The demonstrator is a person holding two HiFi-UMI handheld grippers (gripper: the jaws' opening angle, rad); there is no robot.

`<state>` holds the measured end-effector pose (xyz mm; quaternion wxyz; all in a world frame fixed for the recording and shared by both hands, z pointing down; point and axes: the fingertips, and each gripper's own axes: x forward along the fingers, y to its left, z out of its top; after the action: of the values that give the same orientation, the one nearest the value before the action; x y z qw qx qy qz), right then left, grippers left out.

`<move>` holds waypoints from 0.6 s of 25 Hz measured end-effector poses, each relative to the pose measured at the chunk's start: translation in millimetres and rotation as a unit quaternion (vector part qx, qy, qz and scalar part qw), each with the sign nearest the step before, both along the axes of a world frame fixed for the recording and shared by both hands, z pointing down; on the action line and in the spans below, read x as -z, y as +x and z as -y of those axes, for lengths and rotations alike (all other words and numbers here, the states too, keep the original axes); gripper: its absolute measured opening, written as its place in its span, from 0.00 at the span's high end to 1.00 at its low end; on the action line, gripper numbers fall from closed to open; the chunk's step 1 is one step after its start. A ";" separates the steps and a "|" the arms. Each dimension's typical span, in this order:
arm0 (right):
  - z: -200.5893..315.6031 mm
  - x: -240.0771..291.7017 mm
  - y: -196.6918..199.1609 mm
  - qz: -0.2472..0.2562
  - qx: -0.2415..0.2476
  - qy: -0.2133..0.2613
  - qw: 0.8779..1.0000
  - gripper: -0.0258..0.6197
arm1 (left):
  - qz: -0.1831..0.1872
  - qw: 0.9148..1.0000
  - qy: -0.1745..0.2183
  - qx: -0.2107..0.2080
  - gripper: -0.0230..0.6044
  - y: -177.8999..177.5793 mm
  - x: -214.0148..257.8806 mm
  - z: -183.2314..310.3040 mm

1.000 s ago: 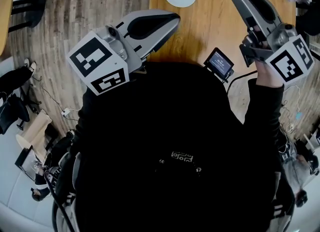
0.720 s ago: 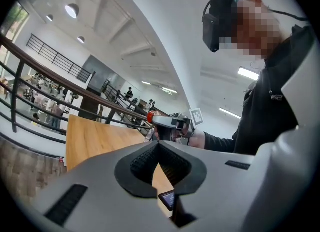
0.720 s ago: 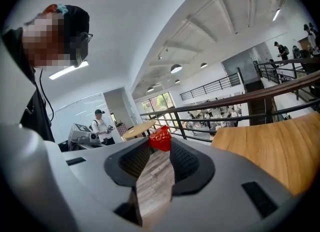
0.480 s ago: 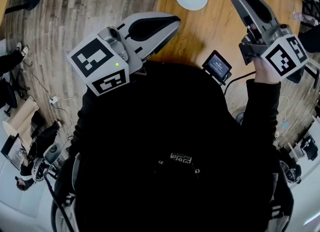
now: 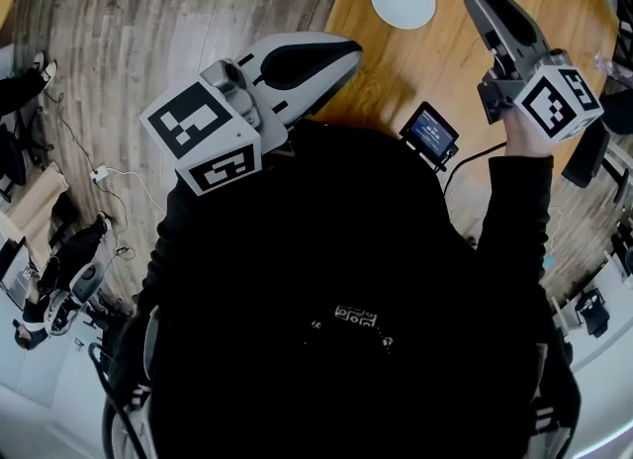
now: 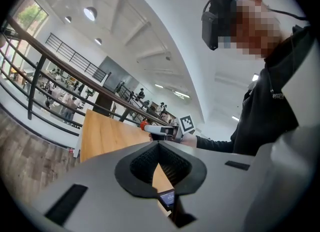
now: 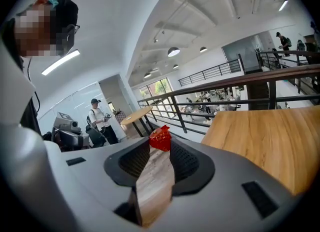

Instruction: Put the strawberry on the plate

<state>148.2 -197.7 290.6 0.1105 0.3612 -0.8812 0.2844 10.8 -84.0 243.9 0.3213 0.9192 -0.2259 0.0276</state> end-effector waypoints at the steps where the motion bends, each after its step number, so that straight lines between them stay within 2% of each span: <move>1: 1.1 -4.5 0.4 -0.003 0.000 -0.004 1.000 0.75 | 0.000 1.000 -0.002 0.002 0.97 -0.6 -0.9 0.1; 15: 11.1 -71.8 8.2 -0.029 -0.004 -0.067 0.997 0.75 | -0.006 0.999 -0.031 0.016 0.97 -2.4 -12.5 1.4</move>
<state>156.5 -208.8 362.4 0.1592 0.3642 -0.8551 0.3329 8.4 -85.4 256.5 0.3513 0.9052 -0.2380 0.0238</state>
